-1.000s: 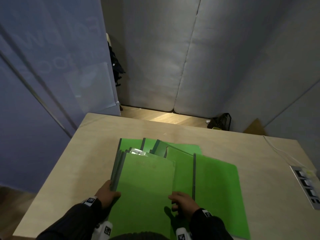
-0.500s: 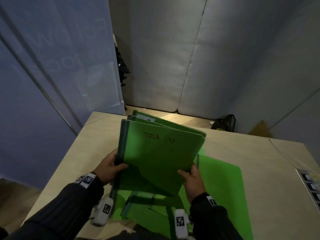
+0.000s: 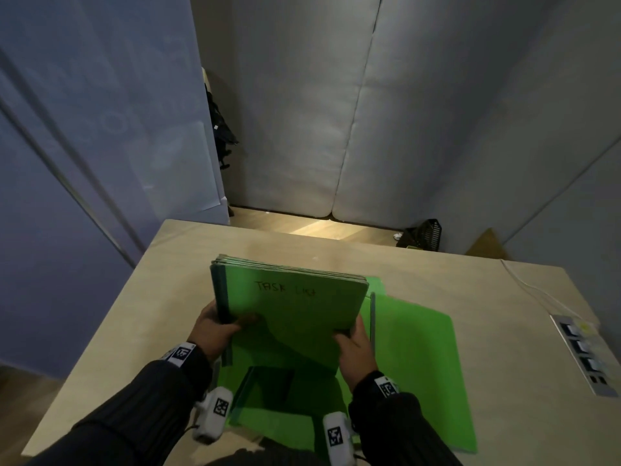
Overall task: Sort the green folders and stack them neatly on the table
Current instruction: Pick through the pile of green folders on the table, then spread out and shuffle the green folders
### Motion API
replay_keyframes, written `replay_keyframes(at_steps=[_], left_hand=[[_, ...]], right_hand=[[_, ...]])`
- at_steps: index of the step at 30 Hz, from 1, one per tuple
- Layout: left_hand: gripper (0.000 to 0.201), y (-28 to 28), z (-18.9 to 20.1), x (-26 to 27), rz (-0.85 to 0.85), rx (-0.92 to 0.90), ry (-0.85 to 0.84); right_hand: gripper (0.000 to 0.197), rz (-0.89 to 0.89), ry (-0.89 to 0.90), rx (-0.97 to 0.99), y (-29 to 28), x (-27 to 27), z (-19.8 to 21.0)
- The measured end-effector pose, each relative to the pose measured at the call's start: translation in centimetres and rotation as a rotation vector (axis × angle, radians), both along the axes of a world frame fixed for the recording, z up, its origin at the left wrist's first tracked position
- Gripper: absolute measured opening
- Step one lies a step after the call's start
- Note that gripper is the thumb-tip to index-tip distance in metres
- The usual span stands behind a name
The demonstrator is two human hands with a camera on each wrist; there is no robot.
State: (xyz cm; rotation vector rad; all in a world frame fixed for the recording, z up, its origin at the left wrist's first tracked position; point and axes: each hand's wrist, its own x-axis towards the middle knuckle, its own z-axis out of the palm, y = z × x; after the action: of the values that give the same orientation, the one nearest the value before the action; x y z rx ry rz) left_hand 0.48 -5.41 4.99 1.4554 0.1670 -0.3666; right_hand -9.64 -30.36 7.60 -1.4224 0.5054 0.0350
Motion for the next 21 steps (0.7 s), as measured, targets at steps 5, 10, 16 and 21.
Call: replay_keyframes(at_steps=[5, 10, 16, 21], left_hand=[[0.034, 0.3, -0.7, -0.6, 0.057, 0.095, 0.053], [0.035, 2.5, 0.5, 1.2, 0.083, 0.169, -0.029], [0.013, 8.8, 1.2, 1.6, 0.291, 0.217, 0.005], [0.054, 11.7, -0.4, 0.6, 0.387, 0.181, 0.187]], right_hand=[[0.049, 0.111, 0.074, -0.053, -0.5, 0.1, -0.9], [0.031, 0.239, 0.299, -0.276, -2.4, -1.7, -4.8], [0.038, 0.096, 0.477, -0.552, -5.2, -4.2, -8.5], [0.049, -0.043, 0.52, -0.788, -9.2, -5.8, -9.3]])
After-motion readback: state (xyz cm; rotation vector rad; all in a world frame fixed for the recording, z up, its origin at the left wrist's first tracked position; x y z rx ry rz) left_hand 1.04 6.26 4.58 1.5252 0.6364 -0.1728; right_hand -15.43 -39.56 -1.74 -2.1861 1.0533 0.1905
